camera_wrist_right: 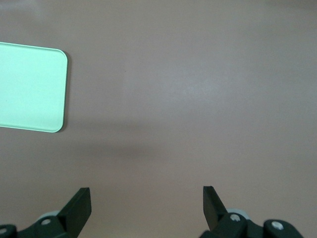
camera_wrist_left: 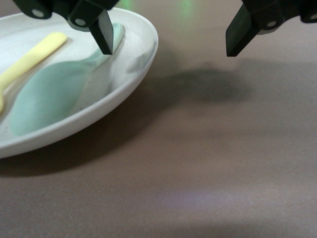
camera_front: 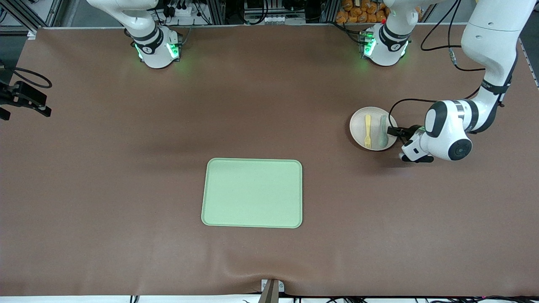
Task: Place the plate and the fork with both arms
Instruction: 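Close the left gripper on the plate rim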
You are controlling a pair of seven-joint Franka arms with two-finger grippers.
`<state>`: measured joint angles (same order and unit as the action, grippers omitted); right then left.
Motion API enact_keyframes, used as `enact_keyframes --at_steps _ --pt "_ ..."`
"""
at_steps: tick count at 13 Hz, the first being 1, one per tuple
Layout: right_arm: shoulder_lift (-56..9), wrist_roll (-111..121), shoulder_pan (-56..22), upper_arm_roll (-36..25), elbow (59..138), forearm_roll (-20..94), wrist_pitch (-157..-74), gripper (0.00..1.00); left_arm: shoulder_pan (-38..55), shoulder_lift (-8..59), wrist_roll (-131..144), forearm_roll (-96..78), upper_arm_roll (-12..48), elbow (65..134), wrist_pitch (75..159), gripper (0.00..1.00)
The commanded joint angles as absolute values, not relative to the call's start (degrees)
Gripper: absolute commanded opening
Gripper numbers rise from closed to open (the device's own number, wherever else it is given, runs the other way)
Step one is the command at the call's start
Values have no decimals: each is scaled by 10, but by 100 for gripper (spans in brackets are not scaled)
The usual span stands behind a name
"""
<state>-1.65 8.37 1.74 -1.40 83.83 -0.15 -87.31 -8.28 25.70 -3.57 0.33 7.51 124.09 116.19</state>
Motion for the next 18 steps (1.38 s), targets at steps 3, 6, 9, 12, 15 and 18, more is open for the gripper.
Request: enact_keyframes --at_steps 3,6,9,12,15,18 --pt "-12 91 31 -5 839 -4 -870 100 -89 241 -43 1 79 1259 1176 68" --pt "-12 91 31 -5 838 -4 -870 100 -89 242 -43 0 80 1259 1176 58" --pt "-12 91 31 -6 839 -4 -870 100 -87 243 -42 -1 81 1259 1177 57" --pt "-13 91 31 -6 839 -3 -870 100 -84 244 -43 -14 82 1259 1181 53" --pt "-13 91 31 -6 838 -3 -870 100 -84 244 -43 -14 83 1259 1181 38" --pt "-13 91 32 -6 839 -3 -870 100 -84 244 -43 -14 83 1259 1183 4"
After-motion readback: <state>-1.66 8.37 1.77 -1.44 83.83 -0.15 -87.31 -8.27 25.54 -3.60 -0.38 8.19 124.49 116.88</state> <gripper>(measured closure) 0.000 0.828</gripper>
